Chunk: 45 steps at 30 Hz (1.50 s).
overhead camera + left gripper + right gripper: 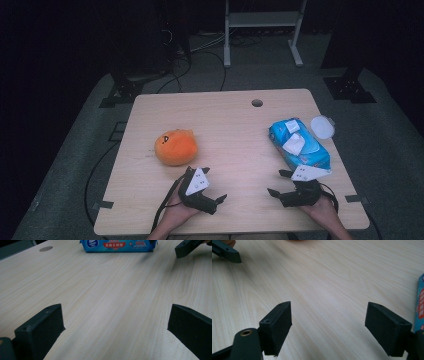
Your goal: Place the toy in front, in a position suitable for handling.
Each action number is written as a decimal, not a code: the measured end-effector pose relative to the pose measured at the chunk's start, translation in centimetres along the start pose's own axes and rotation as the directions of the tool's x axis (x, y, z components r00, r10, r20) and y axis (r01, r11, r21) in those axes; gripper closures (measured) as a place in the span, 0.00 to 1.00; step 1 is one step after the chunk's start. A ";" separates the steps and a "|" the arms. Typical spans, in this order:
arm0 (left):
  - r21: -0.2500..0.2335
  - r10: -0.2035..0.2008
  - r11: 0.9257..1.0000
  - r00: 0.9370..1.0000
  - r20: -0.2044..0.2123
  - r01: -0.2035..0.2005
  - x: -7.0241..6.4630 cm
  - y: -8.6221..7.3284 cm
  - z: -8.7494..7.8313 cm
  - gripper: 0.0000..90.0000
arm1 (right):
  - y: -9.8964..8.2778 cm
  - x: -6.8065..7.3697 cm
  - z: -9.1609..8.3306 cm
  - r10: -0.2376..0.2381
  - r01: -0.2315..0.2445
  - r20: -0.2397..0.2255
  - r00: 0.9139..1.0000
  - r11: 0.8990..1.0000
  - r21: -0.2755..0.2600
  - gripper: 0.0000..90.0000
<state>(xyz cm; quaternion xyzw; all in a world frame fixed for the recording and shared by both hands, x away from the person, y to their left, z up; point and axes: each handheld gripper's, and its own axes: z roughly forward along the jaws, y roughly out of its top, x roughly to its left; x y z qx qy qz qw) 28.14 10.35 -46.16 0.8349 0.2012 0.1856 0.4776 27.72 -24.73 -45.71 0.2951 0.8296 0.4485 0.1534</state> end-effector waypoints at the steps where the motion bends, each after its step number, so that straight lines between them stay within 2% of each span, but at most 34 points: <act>1: -0.001 -0.005 1.000 1.000 -0.001 0.005 0.1 0.0 0.0 0.00 | 0.0 0.0 0.0 0.001 -0.001 -0.001 1.000 1.000 0.003 0.23; 2: -0.001 -0.005 1.000 1.000 -0.001 0.005 0.1 0.0 0.0 0.00 | 0.0 0.0 0.0 0.001 -0.001 -0.001 1.000 1.000 0.003 0.23; 5: -0.026 -0.047 0.999 0.999 -0.001 0.047 0.5 0.3 -0.3 0.00 | -0.1 0.0 -0.1 0.007 -0.007 -0.006 1.000 1.000 -0.004 0.23; 9: -0.058 -0.032 0.998 0.999 -0.007 0.031 0.8 1.4 -0.9 0.00 | -0.2 0.0 -0.1 0.017 -0.017 -0.006 1.000 1.000 -0.002 0.23; 15: -0.127 -0.036 0.991 0.999 -0.018 0.033 1.7 3.2 -2.3 0.00 | -0.4 -0.2 -0.3 0.041 -0.041 -0.002 0.999 0.999 -0.011 0.23; 20: -0.144 -0.060 0.988 0.998 -0.035 0.054 3.5 3.7 -3.4 0.00 | -0.4 -0.2 -0.4 0.043 -0.043 0.002 0.999 0.999 -0.014 0.23; 28: -0.166 -0.120 0.980 0.990 -0.069 0.107 6.3 3.6 -4.7 0.00 | -0.4 -0.1 -0.3 0.042 -0.042 -0.001 0.999 0.999 -0.005 0.23; 35: -0.162 -0.133 0.980 0.985 -0.109 0.115 7.9 3.5 -5.6 0.00 | -0.5 -0.1 -0.3 0.036 -0.036 -0.002 0.999 0.999 -0.001 0.23; 41: -0.175 -0.154 0.976 0.977 -0.146 0.127 9.6 3.4 -6.5 0.00 | -0.5 -0.1 -0.3 0.036 -0.036 -0.005 0.999 0.999 0.003 0.23; 45: -0.161 -0.157 0.978 0.972 -0.177 0.129 10.8 3.2 -6.9 0.00 | -0.4 0.0 -0.3 0.039 -0.039 -0.008 0.999 0.999 0.000 0.23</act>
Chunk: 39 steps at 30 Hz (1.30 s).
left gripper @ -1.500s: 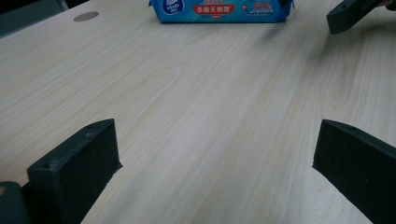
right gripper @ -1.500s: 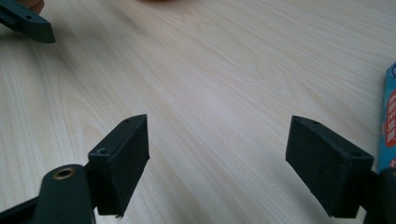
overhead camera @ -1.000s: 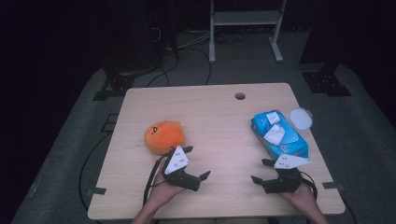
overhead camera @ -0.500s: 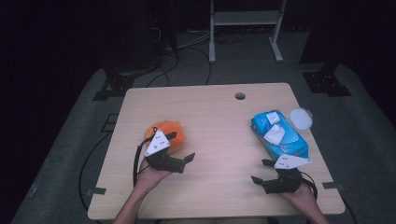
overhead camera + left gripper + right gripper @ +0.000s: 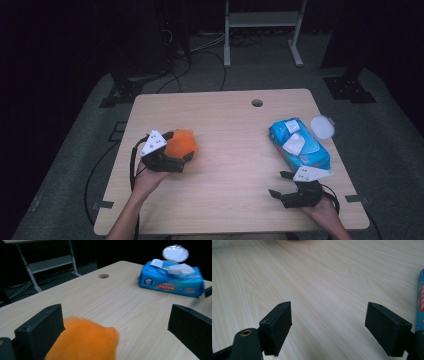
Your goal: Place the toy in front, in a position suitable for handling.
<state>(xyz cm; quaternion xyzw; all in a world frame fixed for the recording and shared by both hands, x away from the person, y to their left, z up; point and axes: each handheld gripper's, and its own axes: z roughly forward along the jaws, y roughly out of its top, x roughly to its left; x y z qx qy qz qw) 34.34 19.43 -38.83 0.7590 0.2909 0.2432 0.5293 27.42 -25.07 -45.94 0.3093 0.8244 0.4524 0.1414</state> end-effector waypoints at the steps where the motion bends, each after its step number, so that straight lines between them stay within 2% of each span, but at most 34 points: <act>1: 0.005 0.000 1.000 1.000 -0.007 0.001 0.3 0.0 0.0 0.00 | 0.0 0.0 0.0 -0.002 0.002 0.000 1.000 1.000 0.005 0.22; 5: 0.007 -0.006 1.000 1.000 -0.027 0.006 1.3 -0.3 0.1 0.00 | 0.0 0.0 0.0 -0.008 0.008 -0.001 1.000 1.000 0.012 0.23; 6: 0.018 -0.013 1.000 0.999 -0.037 0.014 1.9 -0.5 0.2 0.00 | 0.0 0.1 0.0 -0.007 0.007 -0.003 1.000 1.000 0.007 0.23; 10: 0.044 -0.013 0.999 0.999 -0.051 0.016 3.1 -0.8 0.6 0.00 | 0.0 0.1 0.2 -0.012 0.012 -0.006 1.000 1.000 0.017 0.22; 16: 0.062 -0.017 0.998 0.999 -0.034 0.019 4.7 -1.1 1.2 0.00 | 0.0 0.2 0.2 -0.017 0.017 -0.011 1.000 1.000 0.021 0.23; 20: 0.077 -0.044 0.996 0.999 -0.031 0.046 5.5 -1.7 1.6 0.00 | -0.1 0.3 0.4 -0.021 0.022 -0.013 1.000 0.999 0.034 0.23; 23: 0.136 -0.081 0.987 0.996 -0.032 0.084 6.4 -2.7 2.2 0.00 | -0.1 0.3 0.4 -0.025 0.025 -0.014 1.000 0.999 0.030 0.23; 25: 0.149 -0.087 0.985 0.996 -0.026 0.090 6.6 -2.9 2.4 0.00 | -0.1 0.4 0.4 -0.025 0.025 -0.015 1.000 0.999 0.029 0.23; 26: 0.184 -0.084 0.979 0.996 -0.017 0.086 6.6 -3.2 2.7 0.00 | -0.2 0.3 0.4 -0.024 0.025 -0.016 1.000 0.999 0.037 0.23; 27: 0.196 -0.078 0.977 0.997 -0.015 0.080 6.6 -3.3 2.8 0.00 | -0.2 0.3 0.5 -0.025 0.026 -0.016 1.000 0.999 0.039 0.23; 30: 0.206 -0.079 0.975 0.997 -0.011 0.080 6.5 -3.3 3.0 0.00 | -0.2 0.4 0.5 -0.029 0.030 -0.017 0.999 0.999 0.042 0.23; 33: 0.235 -0.077 0.969 0.997 0.000 0.075 6.2 -3.6 3.4 0.00 | -0.1 0.6 0.5 -0.032 0.033 -0.020 0.999 0.999 0.040 0.23; 35: 0.226 -0.061 0.972 0.998 0.001 0.059 6.0 -3.8 3.4 0.00 | -0.1 0.6 0.5 -0.031 0.032 -0.021 0.999 0.999 0.042 0.23; 37: 0.226 -0.058 0.972 0.998 0.002 0.056 5.9 -3.9 3.3 0.00 | -0.1 0.6 0.5 -0.035 0.036 -0.020 0.999 0.998 0.043 0.23; 38: 0.210 -0.053 0.976 0.999 0.005 0.051 5.9 -4.2 3.2 0.00 | -0.1 0.7 0.4 -0.041 0.041 -0.019 0.999 0.998 0.040 0.23; 39: 0.210 -0.053 0.976 0.999 0.005 0.051 5.9 -4.2 3.2 0.00 | -0.1 0.7 0.4 -0.041 0.041 -0.019 0.999 0.998 0.040 0.23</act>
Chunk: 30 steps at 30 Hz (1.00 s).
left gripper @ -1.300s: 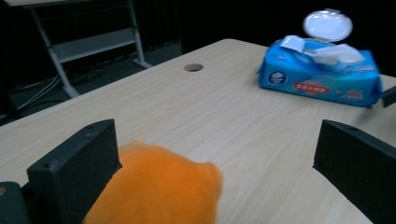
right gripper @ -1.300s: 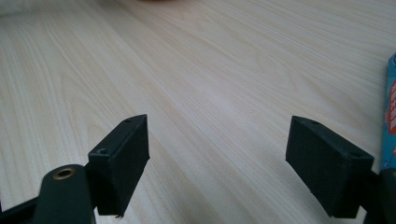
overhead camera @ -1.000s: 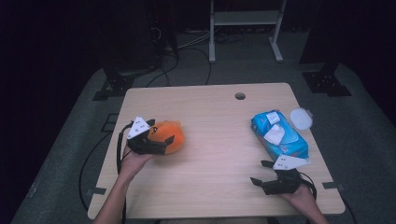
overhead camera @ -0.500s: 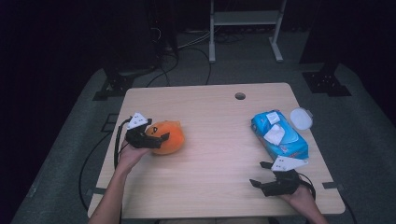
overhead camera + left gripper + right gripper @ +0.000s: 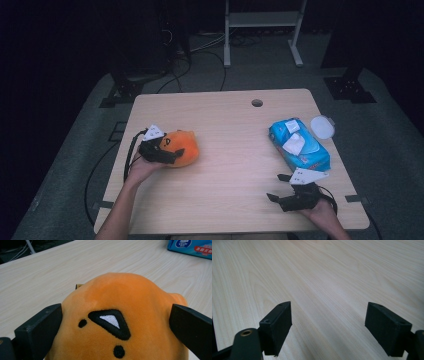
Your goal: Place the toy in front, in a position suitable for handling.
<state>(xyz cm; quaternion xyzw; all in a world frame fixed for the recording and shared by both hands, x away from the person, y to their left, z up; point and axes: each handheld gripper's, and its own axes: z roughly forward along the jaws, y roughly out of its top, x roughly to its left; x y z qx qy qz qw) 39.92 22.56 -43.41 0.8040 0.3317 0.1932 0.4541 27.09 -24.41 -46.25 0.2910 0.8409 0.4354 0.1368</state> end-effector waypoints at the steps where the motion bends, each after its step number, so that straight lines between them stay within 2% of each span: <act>1: -0.011 -0.002 1.000 1.000 0.001 0.002 0.0 -0.3 -0.1 0.00 | 0.0 0.0 -0.1 -0.003 0.003 0.001 1.000 1.000 -0.002 0.23; 4: -0.006 -0.005 1.000 1.000 0.003 0.005 0.1 -0.5 -0.1 0.00 | 0.0 0.1 0.0 -0.003 0.003 0.000 1.000 1.000 -0.001 0.23; 8: 0.005 0.000 1.000 1.000 -0.009 0.001 0.1 -0.4 -0.4 0.10 | 0.0 0.1 0.0 -0.007 0.007 -0.001 1.000 1.000 0.004 0.23; 13: 0.012 -0.001 1.000 1.000 -0.014 0.001 0.0 -0.4 -0.4 0.16 | 0.0 0.1 0.1 -0.006 0.006 0.000 1.000 1.000 0.005 0.23; 16: 0.033 -0.001 0.999 1.000 -0.025 0.001 -0.1 -0.2 -0.5 0.21 | 0.0 0.1 0.1 -0.010 0.010 0.001 1.000 1.000 0.006 0.23; 24: 0.034 0.002 0.999 0.998 -0.064 0.000 -0.5 0.1 -0.7 0.38 | 0.0 0.3 0.0 -0.020 0.020 0.003 1.000 1.000 0.007 0.23; 28: 0.039 -0.024 0.999 0.998 -0.066 0.026 -0.6 0.4 -0.8 0.42 | 0.0 0.3 0.0 -0.019 0.019 0.003 1.000 1.000 0.008 0.23; 30: 0.021 -0.039 0.999 0.997 -0.063 0.041 -0.5 0.7 -1.0 0.45 | 0.0 0.2 -0.1 -0.019 0.019 0.005 1.000 1.000 0.007 0.23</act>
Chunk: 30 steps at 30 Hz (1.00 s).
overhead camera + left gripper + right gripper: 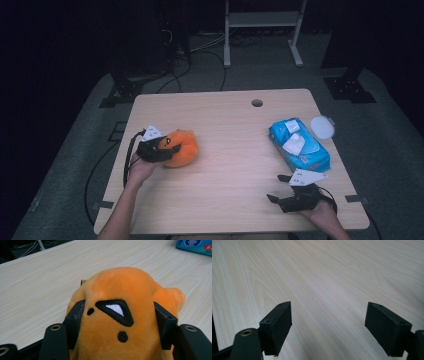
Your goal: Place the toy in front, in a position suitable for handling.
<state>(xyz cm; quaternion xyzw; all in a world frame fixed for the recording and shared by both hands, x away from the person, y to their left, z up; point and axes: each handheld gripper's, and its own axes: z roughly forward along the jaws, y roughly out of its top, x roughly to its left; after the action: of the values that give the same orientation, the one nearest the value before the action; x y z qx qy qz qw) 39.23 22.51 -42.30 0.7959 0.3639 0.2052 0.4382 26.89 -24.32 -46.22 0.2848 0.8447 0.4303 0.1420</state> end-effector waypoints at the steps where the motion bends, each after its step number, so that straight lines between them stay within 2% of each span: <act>1: -0.006 -0.001 1.000 1.000 0.002 0.001 0.0 0.1 -0.1 0.46 | 0.0 0.0 0.0 0.001 -0.001 0.000 1.000 1.000 0.000 0.23; 4: -0.009 0.001 1.000 1.000 0.005 -0.001 -0.2 0.4 -0.1 0.48 | 0.0 0.0 0.0 0.001 -0.001 0.001 1.000 1.000 -0.001 0.23; 6: -0.040 -0.005 0.999 1.000 0.027 0.006 -0.4 0.8 -0.5 0.49 | 0.0 -0.1 0.0 0.003 -0.003 0.001 1.000 1.000 -0.002 0.23; 10: -0.099 -0.019 0.995 0.999 0.045 0.023 -0.9 1.6 -1.0 0.48 | 0.0 -0.1 -0.1 0.005 -0.005 0.001 1.000 1.000 -0.002 0.23; 11: -0.129 -0.012 0.991 0.998 0.066 0.021 -1.5 2.3 -1.5 0.48 | 0.0 -0.1 -0.1 0.004 -0.004 0.002 1.000 1.000 -0.002 0.23; 13: -0.141 -0.003 0.990 0.997 0.074 0.013 -1.9 2.7 -1.6 0.48 | 0.0 -0.1 -0.1 0.002 -0.002 0.003 1.000 1.000 -0.004 0.23; 14: -0.159 0.016 0.987 0.995 0.098 0.000 -2.8 3.4 -1.8 0.48 | 0.0 -0.1 -0.1 0.003 -0.003 0.004 1.000 1.000 -0.005 0.23; 16: -0.168 0.036 0.986 0.991 0.126 -0.015 -3.9 4.0 -1.7 0.48 | 0.0 -0.2 -0.1 0.002 -0.002 0.005 1.000 1.000 -0.005 0.23; 17: -0.168 0.036 0.986 0.991 0.126 -0.015 -3.9 4.0 -1.7 0.48 | 0.0 -0.2 -0.1 0.002 -0.002 0.005 1.000 1.000 -0.005 0.23; 18: -0.174 0.045 0.985 0.990 0.134 -0.021 -4.4 4.3 -1.7 0.48 | -0.1 -0.2 -0.2 0.002 -0.002 0.005 1.000 1.000 -0.005 0.23; 19: -0.181 0.060 0.983 0.986 0.153 -0.031 -5.6 4.6 -1.5 0.48 | -0.1 -0.2 -0.3 0.001 -0.001 0.009 1.000 1.000 -0.010 0.23; 20: -0.181 0.060 0.983 0.986 0.153 -0.031 -5.6 4.6 -1.5 0.48 | -0.1 -0.3 -0.3 0.006 -0.006 0.010 1.000 1.000 -0.013 0.23; 21: -0.184 0.078 0.982 0.981 0.176 -0.045 -6.7 4.9 -1.3 0.48 | -0.1 -0.4 -0.4 0.009 -0.008 0.014 1.000 1.000 -0.017 0.23; 23: -0.184 0.093 0.981 0.976 0.199 -0.057 -7.9 5.0 -0.9 0.48 | -0.1 -0.5 -0.7 0.011 -0.011 0.020 1.000 1.000 -0.024 0.23; 24: -0.184 0.093 0.981 0.976 0.199 -0.057 -7.9 5.0 -0.9 0.48 | -0.1 -0.5 -0.7 0.011 -0.011 0.020 1.000 1.000 -0.024 0.23; 25: -0.183 0.099 0.981 0.970 0.224 -0.058 -8.9 4.9 -0.4 0.48 | -0.1 -0.7 -0.9 0.014 -0.013 0.025 1.000 0.999 -0.031 0.23; 26: -0.180 0.104 0.982 0.967 0.234 -0.062 -9.3 4.8 -0.1 0.48 | -0.1 -0.7 -1.0 0.016 -0.015 0.027 1.000 0.999 -0.034 0.23; 27: -0.180 0.104 0.982 0.967 0.234 -0.062 -9.3 4.8 -0.1 0.48 | -0.1 -0.7 -1.0 0.016 -0.015 0.027 1.000 0.999 -0.034 0.23; 28: -0.173 0.110 0.983 0.963 0.247 -0.068 -10.3 4.7 0.5 0.48 | -0.1 -0.8 -1.2 0.017 -0.015 0.033 0.999 0.999 -0.042 0.23; 30: -0.166 0.115 0.983 0.961 0.253 -0.074 -10.7 4.6 0.8 0.47 | -0.2 -0.9 -1.3 0.018 -0.016 0.035 0.999 0.999 -0.046 0.23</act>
<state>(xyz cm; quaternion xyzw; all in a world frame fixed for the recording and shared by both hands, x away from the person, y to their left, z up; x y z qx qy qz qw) 34.62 12.28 -38.92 0.7958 0.2476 0.1469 0.5327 26.91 -25.80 -45.57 0.2962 0.8297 0.4454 0.1599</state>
